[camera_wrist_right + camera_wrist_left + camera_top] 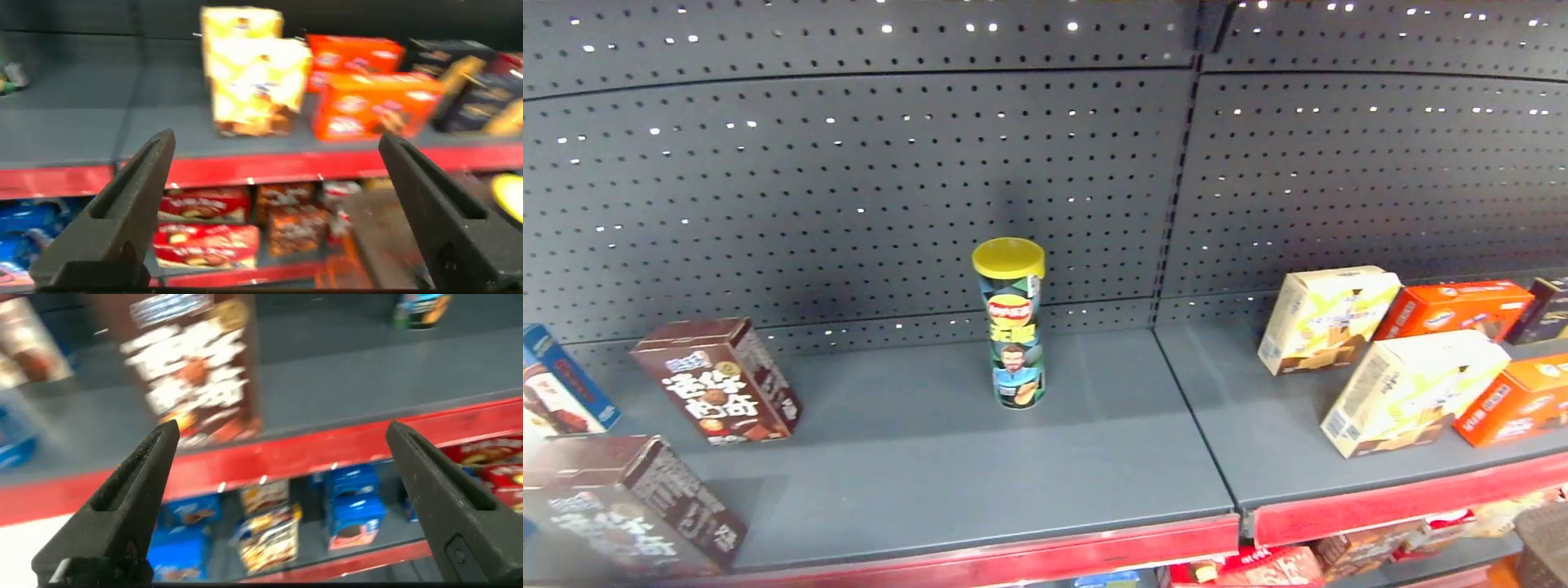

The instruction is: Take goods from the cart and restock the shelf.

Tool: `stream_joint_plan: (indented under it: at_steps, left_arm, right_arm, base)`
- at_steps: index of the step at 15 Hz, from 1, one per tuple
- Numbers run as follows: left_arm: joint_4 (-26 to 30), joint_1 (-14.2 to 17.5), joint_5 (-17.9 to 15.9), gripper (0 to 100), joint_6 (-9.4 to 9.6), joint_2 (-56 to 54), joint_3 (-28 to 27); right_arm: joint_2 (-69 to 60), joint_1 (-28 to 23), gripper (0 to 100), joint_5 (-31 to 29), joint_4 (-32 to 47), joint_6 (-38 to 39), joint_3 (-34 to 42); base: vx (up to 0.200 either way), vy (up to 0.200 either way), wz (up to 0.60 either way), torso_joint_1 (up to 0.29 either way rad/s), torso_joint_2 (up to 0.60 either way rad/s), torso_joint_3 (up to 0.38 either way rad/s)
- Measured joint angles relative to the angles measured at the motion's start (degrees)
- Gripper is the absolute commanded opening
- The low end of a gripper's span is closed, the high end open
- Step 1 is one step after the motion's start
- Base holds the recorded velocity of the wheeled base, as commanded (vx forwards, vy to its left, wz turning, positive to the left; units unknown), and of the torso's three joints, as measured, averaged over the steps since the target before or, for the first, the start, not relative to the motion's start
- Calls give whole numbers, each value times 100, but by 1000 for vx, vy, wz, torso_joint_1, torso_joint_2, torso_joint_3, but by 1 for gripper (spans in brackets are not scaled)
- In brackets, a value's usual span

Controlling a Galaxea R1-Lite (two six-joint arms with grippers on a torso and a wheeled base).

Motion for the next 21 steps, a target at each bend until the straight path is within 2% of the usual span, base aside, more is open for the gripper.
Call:
stream_joint_plan:
  at_steps: [6,12,15,18,21]
  left_arm:
    - [0,0,0,100,0,0,2]
    - [0,0,0,100,0,0,2]
    - [2,0,0,100,0,0,2]
    - [2,0,5,100,0,0,2]
    - [0,0,2,100,0,0,2]
  right_arm:
    - [-44,-4,100,27,-94,-20,85]
    - [-49,-9,100,-12,-1729,-110,1044]
    - [-46,-4,100,16,-1331,-123,1085]
    - [-44,-6,100,13,196,-69,539]
    - [-46,-9,100,7,341,21,379]
  base:
    - [0,0,-600,2,2,1]
    - [0,0,-600,3,2,5]
    - [0,0,-600,-1,7,2]
    - [0,0,-600,5,4,2]
    - [0,0,-400,0,3,2]
